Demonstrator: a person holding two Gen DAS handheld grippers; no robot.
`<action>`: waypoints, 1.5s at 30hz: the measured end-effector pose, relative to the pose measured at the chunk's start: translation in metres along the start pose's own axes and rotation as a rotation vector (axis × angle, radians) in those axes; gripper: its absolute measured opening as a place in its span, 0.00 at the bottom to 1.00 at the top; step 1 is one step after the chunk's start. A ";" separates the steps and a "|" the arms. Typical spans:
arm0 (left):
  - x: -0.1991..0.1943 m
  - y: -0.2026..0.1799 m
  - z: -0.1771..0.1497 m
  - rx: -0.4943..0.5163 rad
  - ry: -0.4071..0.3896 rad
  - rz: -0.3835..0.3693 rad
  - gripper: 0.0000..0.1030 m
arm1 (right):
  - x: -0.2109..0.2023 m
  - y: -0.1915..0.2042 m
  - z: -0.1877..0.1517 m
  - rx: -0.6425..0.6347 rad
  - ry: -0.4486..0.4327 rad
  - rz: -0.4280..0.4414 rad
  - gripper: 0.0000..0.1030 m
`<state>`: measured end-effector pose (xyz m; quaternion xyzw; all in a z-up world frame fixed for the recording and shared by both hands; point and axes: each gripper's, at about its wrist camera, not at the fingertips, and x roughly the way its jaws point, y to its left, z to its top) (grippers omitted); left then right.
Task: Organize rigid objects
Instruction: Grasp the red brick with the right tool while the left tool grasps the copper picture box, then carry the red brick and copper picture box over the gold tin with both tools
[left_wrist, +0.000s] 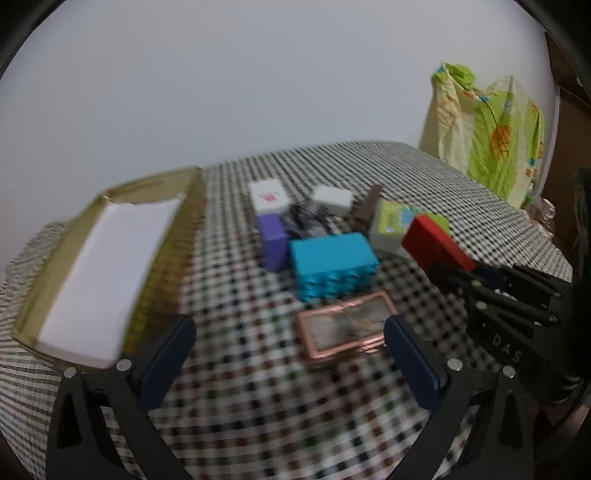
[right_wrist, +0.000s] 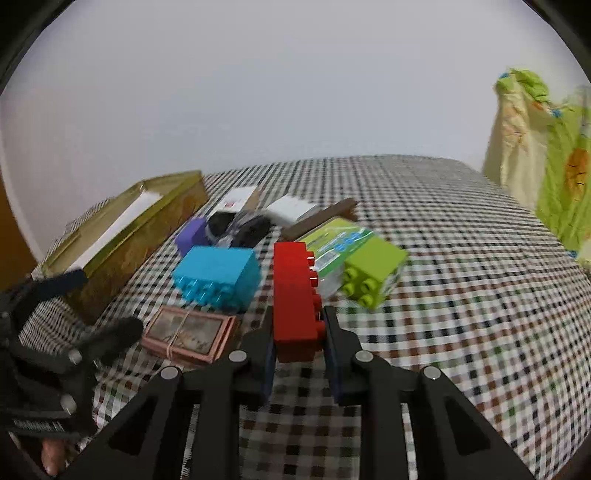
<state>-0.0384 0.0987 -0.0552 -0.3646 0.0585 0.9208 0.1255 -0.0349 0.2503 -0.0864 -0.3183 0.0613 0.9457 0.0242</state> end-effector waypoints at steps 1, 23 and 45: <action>0.003 -0.002 0.000 -0.001 0.014 -0.011 1.00 | -0.002 -0.001 0.000 0.002 -0.012 -0.016 0.24; 0.044 -0.023 0.003 -0.014 0.187 -0.069 0.93 | -0.015 -0.022 -0.003 0.062 -0.064 -0.004 0.24; 0.006 -0.002 0.008 -0.021 -0.059 -0.095 0.81 | -0.022 -0.014 -0.005 0.023 -0.116 -0.019 0.24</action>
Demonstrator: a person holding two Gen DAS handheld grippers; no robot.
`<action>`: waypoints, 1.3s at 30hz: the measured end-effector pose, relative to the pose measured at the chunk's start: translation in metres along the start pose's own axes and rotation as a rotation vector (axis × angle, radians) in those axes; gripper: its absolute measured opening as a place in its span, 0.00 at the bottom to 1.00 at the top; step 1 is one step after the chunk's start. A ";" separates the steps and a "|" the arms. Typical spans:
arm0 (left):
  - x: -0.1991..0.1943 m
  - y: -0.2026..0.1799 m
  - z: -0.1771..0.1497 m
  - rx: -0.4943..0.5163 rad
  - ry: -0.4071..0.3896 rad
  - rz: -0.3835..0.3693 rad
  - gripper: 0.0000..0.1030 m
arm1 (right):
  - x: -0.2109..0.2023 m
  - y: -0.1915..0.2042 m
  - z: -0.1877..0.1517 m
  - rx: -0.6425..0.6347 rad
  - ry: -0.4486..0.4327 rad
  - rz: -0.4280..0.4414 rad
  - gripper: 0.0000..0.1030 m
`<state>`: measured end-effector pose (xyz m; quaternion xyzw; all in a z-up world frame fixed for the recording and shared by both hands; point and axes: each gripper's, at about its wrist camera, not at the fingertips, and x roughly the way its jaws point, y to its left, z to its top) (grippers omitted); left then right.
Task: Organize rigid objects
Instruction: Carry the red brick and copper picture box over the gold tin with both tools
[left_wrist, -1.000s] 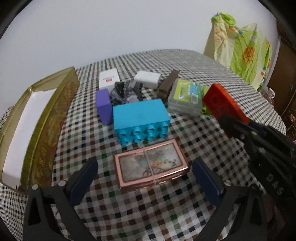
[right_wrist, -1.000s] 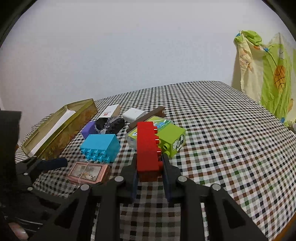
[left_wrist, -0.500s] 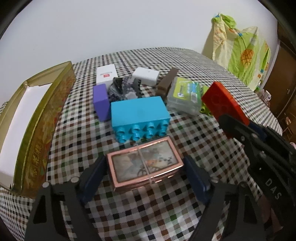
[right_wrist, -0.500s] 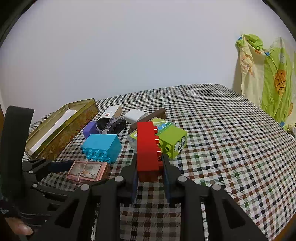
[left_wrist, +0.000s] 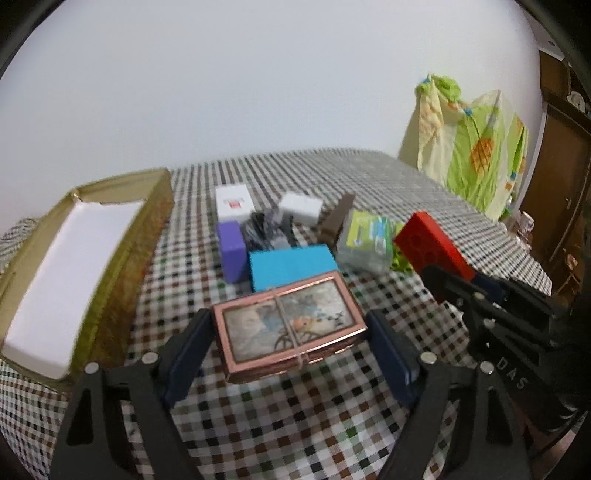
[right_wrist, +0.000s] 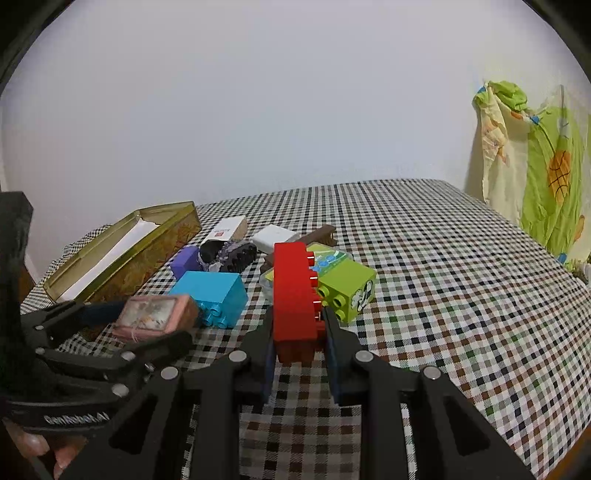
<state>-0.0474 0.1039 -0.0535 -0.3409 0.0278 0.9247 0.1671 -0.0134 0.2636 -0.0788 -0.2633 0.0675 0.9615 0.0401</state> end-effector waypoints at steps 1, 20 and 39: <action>-0.003 0.001 0.001 0.001 -0.015 0.003 0.81 | -0.002 0.001 0.000 -0.005 -0.011 0.002 0.24; -0.039 0.018 -0.003 0.001 -0.201 0.032 0.81 | -0.007 0.005 0.000 -0.008 -0.058 -0.002 0.24; -0.072 0.054 -0.012 -0.016 -0.331 0.107 0.81 | 0.003 0.049 -0.005 -0.081 -0.010 0.054 0.24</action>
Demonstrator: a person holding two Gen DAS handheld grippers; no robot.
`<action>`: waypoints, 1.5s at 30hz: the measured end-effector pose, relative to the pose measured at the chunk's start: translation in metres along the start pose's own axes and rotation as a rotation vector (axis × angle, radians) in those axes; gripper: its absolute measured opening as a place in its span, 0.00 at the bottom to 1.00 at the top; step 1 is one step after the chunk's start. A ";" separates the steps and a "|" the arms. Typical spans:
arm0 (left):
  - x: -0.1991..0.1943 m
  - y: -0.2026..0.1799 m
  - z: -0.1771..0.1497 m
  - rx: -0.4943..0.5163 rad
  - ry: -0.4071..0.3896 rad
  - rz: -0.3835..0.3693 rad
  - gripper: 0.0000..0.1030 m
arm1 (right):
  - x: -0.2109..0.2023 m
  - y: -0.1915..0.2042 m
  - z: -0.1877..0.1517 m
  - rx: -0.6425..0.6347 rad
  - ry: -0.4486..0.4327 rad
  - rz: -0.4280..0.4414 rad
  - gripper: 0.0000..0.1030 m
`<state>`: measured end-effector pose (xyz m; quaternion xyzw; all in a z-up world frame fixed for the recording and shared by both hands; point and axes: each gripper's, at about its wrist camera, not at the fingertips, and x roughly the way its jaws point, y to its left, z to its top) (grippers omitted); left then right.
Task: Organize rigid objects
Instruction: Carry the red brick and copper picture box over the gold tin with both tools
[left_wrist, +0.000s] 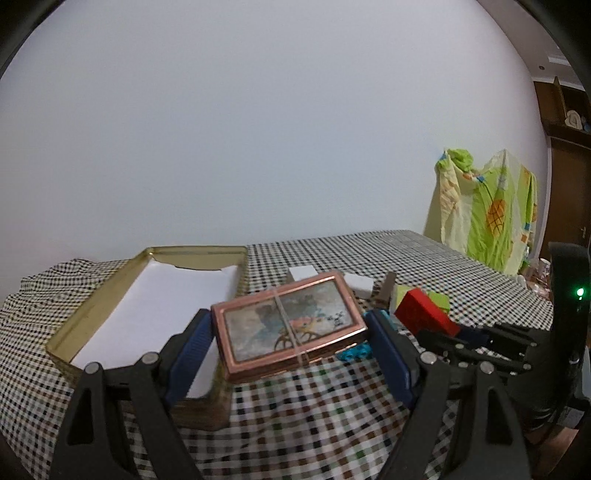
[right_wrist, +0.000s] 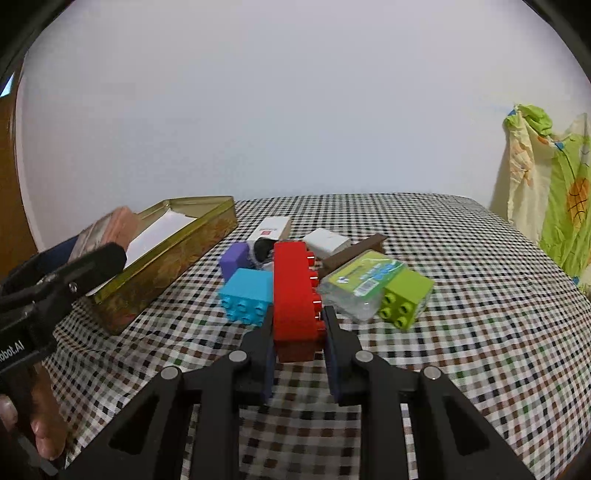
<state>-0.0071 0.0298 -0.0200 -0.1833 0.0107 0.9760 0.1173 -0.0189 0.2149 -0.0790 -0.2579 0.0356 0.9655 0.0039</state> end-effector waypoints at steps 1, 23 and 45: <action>-0.002 0.001 0.000 0.001 -0.007 0.007 0.81 | 0.001 0.003 0.000 -0.004 0.004 0.002 0.24; -0.019 0.042 -0.002 -0.073 -0.083 0.057 0.81 | 0.012 0.043 0.002 -0.046 0.057 0.057 0.24; -0.026 0.064 -0.007 -0.099 -0.066 0.150 0.82 | 0.012 0.084 0.001 -0.117 0.044 0.148 0.24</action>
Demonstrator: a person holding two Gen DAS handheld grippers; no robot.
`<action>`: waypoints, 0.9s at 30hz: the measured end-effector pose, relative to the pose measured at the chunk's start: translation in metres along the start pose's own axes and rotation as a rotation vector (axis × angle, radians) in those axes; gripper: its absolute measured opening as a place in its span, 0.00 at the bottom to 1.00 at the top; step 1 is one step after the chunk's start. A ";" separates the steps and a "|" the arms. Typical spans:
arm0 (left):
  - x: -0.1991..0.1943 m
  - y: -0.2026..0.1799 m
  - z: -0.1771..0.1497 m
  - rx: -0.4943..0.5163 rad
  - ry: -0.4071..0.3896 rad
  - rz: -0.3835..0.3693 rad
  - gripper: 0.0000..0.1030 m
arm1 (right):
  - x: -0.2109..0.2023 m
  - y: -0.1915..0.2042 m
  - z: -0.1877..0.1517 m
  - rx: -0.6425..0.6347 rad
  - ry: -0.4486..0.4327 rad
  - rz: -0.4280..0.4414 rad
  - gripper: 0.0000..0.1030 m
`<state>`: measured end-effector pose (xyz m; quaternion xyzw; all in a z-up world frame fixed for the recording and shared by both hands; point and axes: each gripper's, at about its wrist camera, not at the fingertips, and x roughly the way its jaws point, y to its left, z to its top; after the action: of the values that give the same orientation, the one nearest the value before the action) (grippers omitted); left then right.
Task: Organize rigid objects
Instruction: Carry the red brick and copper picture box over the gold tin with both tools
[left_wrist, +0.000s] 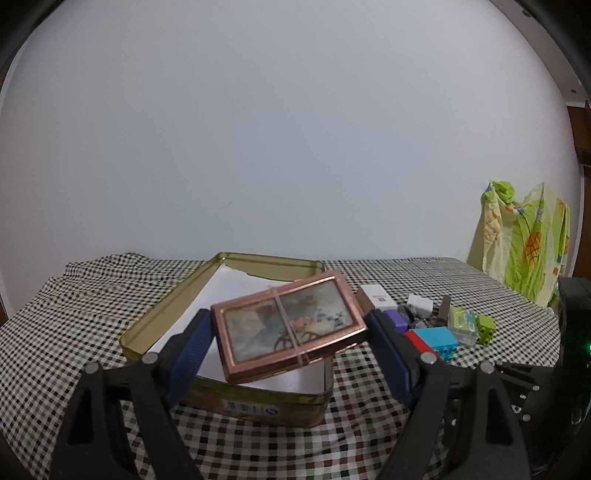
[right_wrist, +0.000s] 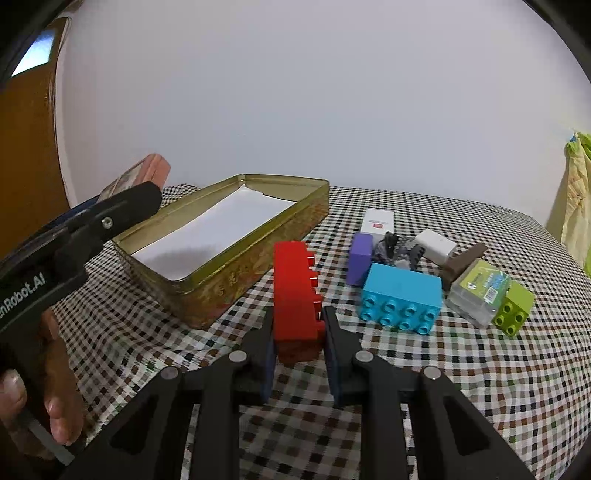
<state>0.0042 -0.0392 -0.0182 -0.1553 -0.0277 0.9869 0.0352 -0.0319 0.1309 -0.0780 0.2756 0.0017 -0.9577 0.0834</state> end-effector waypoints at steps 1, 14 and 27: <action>0.000 0.001 -0.001 -0.001 0.001 0.000 0.82 | 0.001 0.001 0.000 -0.003 0.001 0.003 0.24; 0.006 0.007 0.001 -0.023 0.014 0.007 0.82 | 0.003 0.010 0.001 -0.014 0.008 0.023 0.24; 0.008 0.018 0.002 -0.041 0.021 0.018 0.82 | 0.004 0.019 0.004 -0.028 0.003 0.068 0.24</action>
<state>-0.0051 -0.0563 -0.0203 -0.1666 -0.0464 0.9847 0.0234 -0.0344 0.1109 -0.0765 0.2756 0.0060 -0.9538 0.1199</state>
